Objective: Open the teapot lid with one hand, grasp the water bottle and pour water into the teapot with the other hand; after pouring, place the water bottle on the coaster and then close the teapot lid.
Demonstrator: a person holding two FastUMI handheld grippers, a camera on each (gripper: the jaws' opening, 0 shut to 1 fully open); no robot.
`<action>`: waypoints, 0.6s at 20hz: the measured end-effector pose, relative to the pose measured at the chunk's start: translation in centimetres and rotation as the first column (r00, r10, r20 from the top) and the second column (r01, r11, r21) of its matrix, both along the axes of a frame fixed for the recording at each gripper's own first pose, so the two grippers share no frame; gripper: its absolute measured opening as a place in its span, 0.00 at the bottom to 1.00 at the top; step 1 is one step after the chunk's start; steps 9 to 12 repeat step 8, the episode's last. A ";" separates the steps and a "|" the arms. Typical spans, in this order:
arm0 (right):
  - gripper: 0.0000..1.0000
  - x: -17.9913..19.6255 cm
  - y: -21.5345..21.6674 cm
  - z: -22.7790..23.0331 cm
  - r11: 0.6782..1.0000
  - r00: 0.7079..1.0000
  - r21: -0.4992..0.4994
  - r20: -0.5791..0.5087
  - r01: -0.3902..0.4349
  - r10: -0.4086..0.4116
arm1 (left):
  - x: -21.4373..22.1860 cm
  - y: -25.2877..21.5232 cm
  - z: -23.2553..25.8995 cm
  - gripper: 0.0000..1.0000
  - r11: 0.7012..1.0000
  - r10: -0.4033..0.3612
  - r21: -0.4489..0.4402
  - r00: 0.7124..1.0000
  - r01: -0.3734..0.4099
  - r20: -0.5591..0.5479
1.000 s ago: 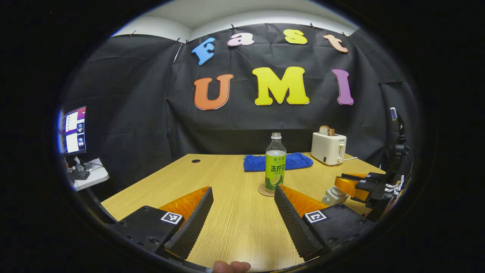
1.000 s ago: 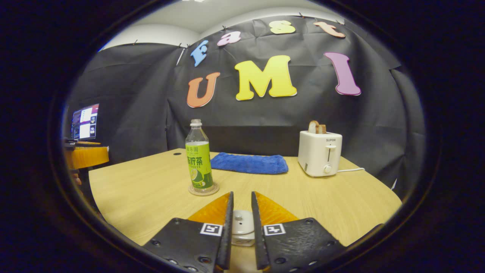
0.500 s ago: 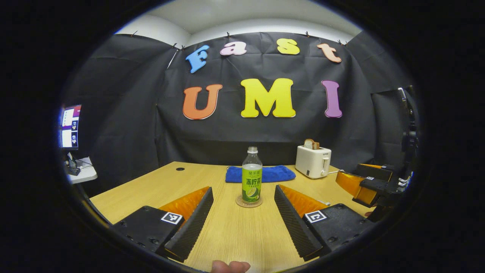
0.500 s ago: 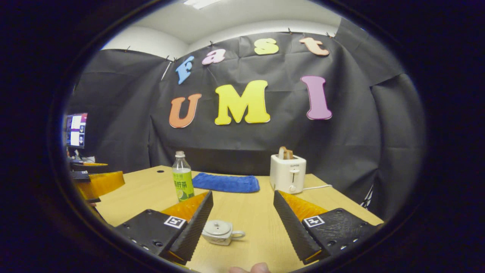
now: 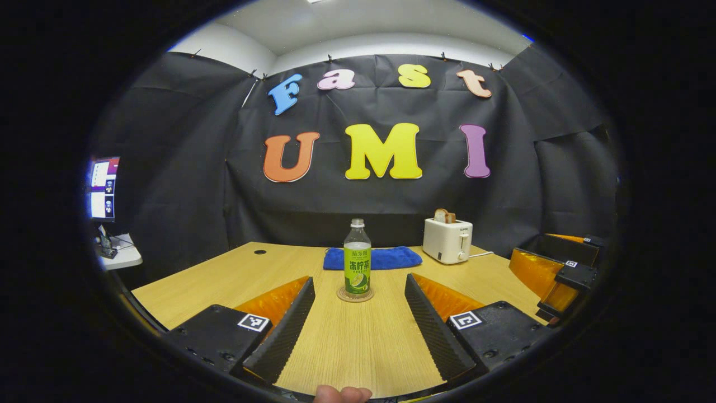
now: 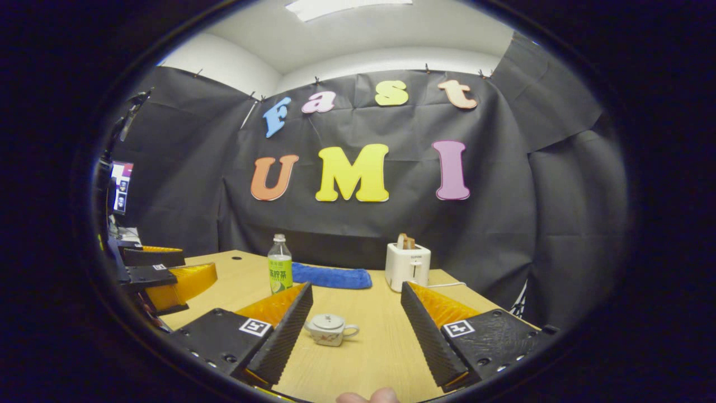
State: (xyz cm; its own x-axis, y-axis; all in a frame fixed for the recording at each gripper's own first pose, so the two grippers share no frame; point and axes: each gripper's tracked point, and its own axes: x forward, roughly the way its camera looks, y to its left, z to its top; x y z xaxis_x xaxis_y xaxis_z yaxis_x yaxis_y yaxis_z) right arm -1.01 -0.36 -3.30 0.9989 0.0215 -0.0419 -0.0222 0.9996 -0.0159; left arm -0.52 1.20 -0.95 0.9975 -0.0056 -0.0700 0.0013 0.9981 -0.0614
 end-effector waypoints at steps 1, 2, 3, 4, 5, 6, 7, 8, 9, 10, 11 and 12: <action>0.95 -0.2 0.0 0.1 1.000 1.000 -0.004 0.002 0.003 -0.003 | -0.2 0.1 0.5 1.00 1.000 0.014 0.003 1.000 -0.014 0.011; 0.95 -0.5 -0.1 0.3 1.000 1.000 -0.006 0.005 0.010 -0.010 | -0.5 -0.3 0.8 1.00 1.000 0.004 0.006 1.000 -0.004 0.015; 0.95 -0.3 -0.1 0.4 1.000 1.000 -0.004 0.005 0.016 -0.016 | -0.7 -0.4 1.4 1.00 1.000 0.005 0.015 0.999 -0.005 0.038; 0.95 -0.3 0.0 0.4 1.000 1.000 -0.007 0.000 0.019 -0.019 | -0.8 0.0 2.0 1.00 0.999 0.017 0.028 0.998 -0.019 0.055; 0.97 -0.6 0.0 0.4 1.000 1.000 -0.010 -0.006 0.021 -0.021 | -0.9 0.3 2.3 1.00 0.999 0.022 0.040 0.997 -0.024 0.067; 0.95 -0.8 0.1 0.5 1.000 1.000 -0.008 -0.007 0.020 -0.020 | -1.0 0.3 2.3 0.99 0.999 0.022 0.041 0.998 -0.025 0.065; 0.95 -0.9 0.1 0.8 1.000 1.000 -0.010 -0.002 0.024 -0.024 | -1.3 0.5 2.2 0.99 0.999 0.025 0.039 0.998 -0.028 0.065; 0.95 -1.0 0.3 1.1 1.000 1.000 -0.012 0.005 0.022 -0.022 | -1.3 0.6 2.2 1.00 0.999 0.026 0.039 0.998 -0.028 0.064; 0.95 -1.0 0.3 1.1 1.000 1.000 -0.012 0.005 0.022 -0.022 | -1.3 0.6 2.2 1.00 0.999 0.026 0.039 0.998 -0.028 0.064; 0.95 -1.0 0.3 1.1 1.000 1.000 -0.012 0.005 0.022 -0.022 | -1.3 0.6 2.2 1.00 0.999 0.026 0.039 0.998 -0.028 0.064; 0.95 -1.0 0.3 1.1 1.000 1.000 -0.012 0.005 0.022 -0.022 | -1.3 0.6 2.2 1.00 0.999 0.026 0.039 0.998 -0.028 0.064; 0.95 -1.0 0.3 1.1 1.000 1.000 -0.012 0.005 0.022 -0.022 | -1.3 0.6 2.2 1.00 0.999 0.026 0.039 0.998 -0.028 0.064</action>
